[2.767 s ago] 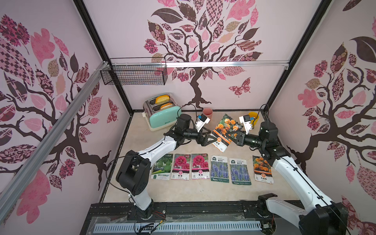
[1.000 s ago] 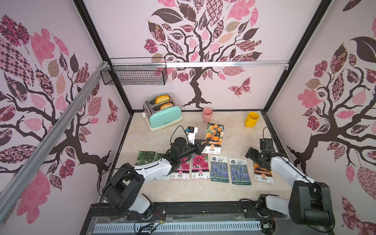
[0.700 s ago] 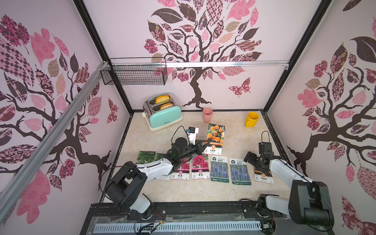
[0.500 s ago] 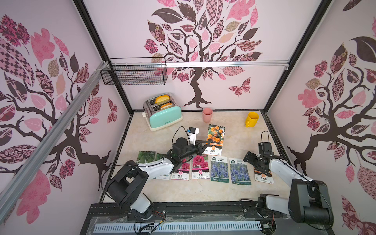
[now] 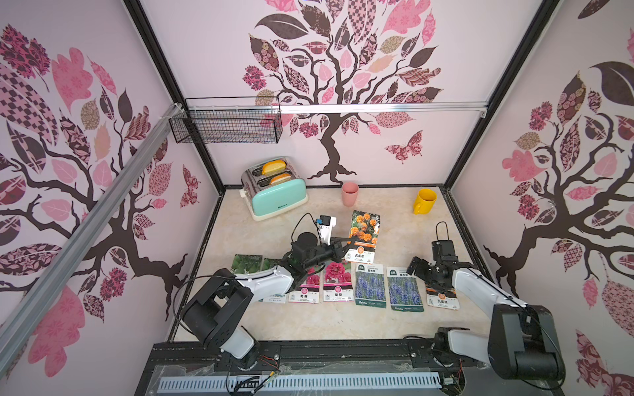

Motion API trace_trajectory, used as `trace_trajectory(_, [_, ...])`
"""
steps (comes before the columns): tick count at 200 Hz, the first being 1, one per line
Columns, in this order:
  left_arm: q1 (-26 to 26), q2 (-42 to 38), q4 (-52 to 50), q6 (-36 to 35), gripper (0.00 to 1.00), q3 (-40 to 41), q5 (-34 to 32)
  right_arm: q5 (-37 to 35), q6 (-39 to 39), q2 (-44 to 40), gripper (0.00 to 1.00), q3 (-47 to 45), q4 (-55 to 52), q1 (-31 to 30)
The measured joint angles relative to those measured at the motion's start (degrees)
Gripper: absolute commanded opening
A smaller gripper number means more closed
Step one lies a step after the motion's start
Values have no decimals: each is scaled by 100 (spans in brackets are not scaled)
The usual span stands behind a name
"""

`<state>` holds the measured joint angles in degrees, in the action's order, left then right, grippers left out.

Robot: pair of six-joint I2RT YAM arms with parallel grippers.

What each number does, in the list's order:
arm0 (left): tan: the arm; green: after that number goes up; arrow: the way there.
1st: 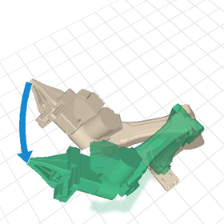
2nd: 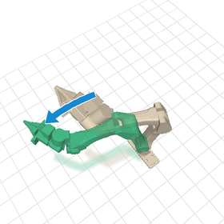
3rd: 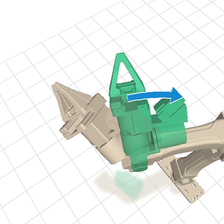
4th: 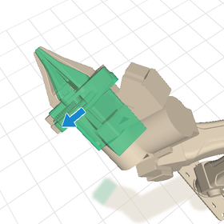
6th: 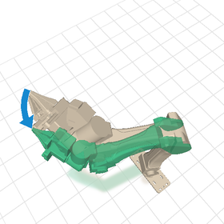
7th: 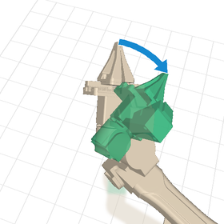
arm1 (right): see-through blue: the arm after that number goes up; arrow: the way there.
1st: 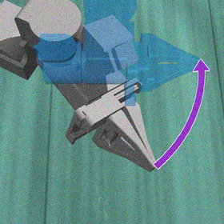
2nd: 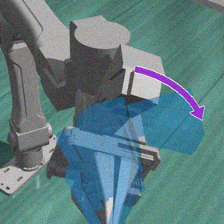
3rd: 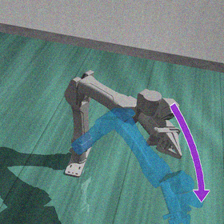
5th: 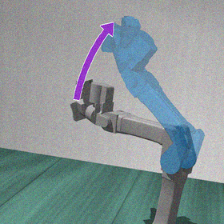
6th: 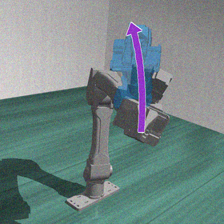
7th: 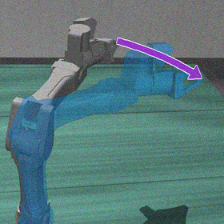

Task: Arrange the seed packets in a row
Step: Adjust the seed packet at the center of the board, then place the seed packet at the center of the board.

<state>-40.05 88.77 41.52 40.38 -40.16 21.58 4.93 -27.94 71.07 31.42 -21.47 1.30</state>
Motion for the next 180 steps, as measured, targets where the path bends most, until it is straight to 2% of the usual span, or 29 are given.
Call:
trace_trajectory(73, [-2, 131, 42, 31, 0, -11, 76, -90, -83, -149, 98, 22, -330, -273])
trace_trajectory(115, [-2, 319, 133, 122, 0, -76, 107, -46, -138, -879, 100, 345, -549, -275])
trace_trajectory(143, [-2, 498, 404, 538, 0, -111, 79, 433, -352, -1687, 100, 400, -170, -275])
trace_trajectory(180, [-68, 1093, 1213, 1718, 0, -361, -243, 1412, -881, -2238, 100, 337, 551, -275])
